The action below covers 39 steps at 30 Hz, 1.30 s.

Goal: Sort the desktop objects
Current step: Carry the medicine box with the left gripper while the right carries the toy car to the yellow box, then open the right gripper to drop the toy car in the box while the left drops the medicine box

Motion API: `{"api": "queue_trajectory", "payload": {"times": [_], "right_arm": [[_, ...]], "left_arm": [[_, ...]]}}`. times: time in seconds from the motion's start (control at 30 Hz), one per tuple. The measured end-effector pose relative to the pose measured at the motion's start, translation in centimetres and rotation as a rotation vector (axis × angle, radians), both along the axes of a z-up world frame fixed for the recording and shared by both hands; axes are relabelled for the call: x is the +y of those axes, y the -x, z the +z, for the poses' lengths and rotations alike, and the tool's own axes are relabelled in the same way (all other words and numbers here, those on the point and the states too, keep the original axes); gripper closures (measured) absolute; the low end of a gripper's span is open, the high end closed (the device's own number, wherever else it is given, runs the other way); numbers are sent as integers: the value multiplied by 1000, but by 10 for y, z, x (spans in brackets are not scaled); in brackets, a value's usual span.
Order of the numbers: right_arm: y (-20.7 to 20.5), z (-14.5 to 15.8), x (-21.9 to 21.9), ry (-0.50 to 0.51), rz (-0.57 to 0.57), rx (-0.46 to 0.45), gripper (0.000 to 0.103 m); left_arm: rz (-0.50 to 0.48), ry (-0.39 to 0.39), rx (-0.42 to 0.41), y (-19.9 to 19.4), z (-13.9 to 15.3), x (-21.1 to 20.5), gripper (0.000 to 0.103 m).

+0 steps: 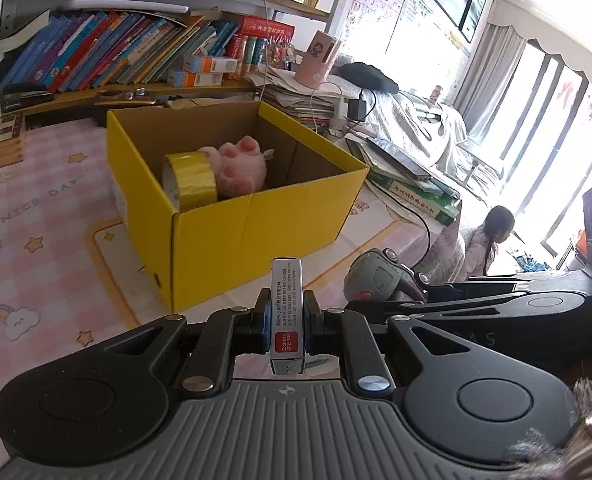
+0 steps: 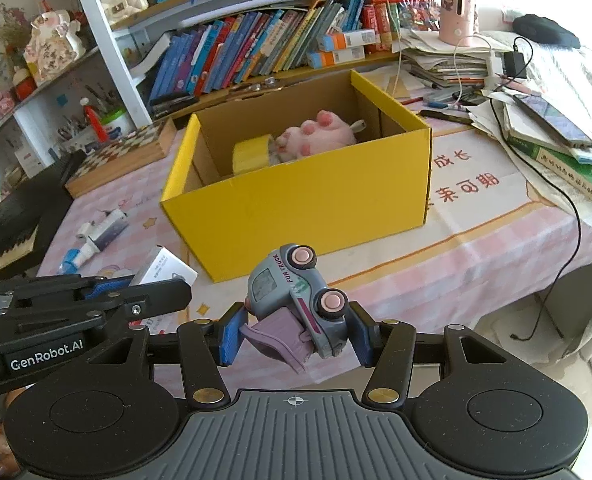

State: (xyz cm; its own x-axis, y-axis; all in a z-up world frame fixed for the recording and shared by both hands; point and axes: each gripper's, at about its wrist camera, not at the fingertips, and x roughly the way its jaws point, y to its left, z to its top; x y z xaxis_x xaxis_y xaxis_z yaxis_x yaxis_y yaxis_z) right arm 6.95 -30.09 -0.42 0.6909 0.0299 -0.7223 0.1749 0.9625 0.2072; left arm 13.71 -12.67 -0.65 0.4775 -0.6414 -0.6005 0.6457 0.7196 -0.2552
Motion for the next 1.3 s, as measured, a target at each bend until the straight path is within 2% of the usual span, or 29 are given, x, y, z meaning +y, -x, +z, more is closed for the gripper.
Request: {"api": "queue_trajectory", "payload": {"times": [0.2,0.67,0.83,1.0,1.2,1.3], "right_arm": [[-13,2,-17,6,42,-8,50],[-66,37,-50,49,151,-184,50],[-99,40,-59,83,208,-205,50],[-139,28,-64,133,280,-168,50],[-182,-2,-69,188,383,-29,50],[-189,-11,-64,285,452,9,49]], "left_arm": [[32,-2,-10,-7,3,-16,90],[160,26,-178,-38,43,-45,90],[211,5,-210,-63,49,-57,90],[223,-69,-217,-92,37,-72,90],[197,-200,-181,-122,9,-89,90],[170,-249,-140,-131,-6,-96,90]]}}
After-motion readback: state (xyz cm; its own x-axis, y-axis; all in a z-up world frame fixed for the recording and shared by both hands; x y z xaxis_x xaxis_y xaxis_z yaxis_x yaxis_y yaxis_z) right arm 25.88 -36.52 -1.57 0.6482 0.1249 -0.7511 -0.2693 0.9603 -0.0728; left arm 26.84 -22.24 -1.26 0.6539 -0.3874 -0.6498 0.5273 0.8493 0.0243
